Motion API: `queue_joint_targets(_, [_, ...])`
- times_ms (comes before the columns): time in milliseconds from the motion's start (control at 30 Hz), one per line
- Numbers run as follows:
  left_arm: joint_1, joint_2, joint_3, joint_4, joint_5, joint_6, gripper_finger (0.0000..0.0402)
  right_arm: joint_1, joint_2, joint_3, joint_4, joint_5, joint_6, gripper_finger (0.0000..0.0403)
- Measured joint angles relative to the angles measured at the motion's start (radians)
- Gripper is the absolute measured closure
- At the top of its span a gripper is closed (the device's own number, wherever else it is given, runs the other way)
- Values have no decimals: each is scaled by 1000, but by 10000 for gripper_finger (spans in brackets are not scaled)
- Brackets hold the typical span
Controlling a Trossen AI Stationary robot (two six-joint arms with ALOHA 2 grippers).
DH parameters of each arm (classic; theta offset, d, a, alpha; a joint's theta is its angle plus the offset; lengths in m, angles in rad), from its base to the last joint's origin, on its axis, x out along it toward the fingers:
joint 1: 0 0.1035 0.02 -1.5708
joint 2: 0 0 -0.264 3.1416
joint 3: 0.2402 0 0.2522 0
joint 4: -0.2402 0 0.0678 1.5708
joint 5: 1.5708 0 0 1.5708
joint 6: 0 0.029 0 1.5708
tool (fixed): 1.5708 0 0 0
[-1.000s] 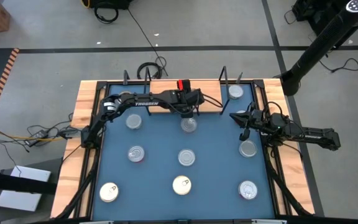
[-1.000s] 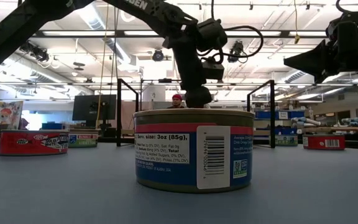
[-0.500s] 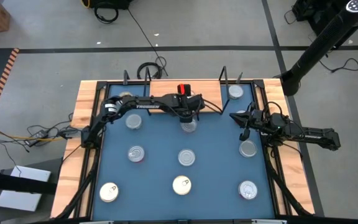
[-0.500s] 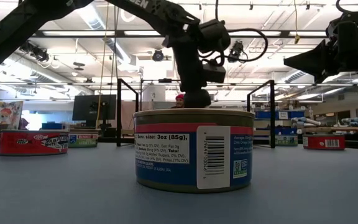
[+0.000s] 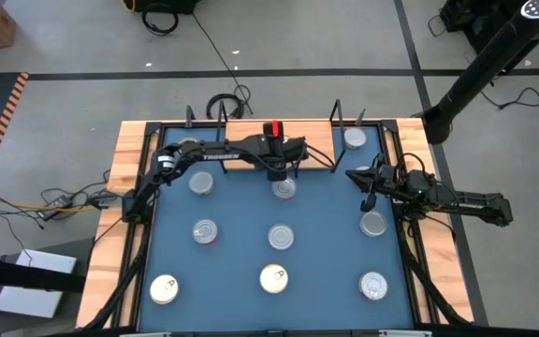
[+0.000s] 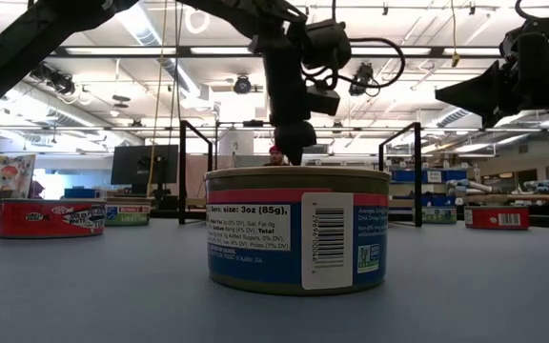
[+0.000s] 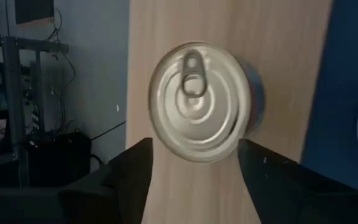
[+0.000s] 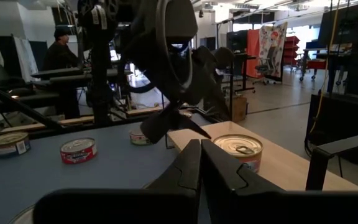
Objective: Stack canned seafood by type on shelf
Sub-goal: Put the top right blue tuna can on the shelf
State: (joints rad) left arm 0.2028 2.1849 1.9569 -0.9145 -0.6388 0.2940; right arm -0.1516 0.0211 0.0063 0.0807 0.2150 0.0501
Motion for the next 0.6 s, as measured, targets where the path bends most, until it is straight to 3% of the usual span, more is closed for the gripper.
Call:
queue_joint_targets(200, [-1,0,19,-54,0,-34,235,0,0,0,0,0,0,380])
queue_joint_targets(400, [0,0,20,-75,3,-41,337,0,0,0,0,0,0,380])
queue_joint_targets(500, [1,-9,20,-77,61,-44,388,0,0,0,0,0,0,380])
queue_joint_targets(600, [2,-32,20,-53,138,-74,393,0,0,0,0,0,0,380])
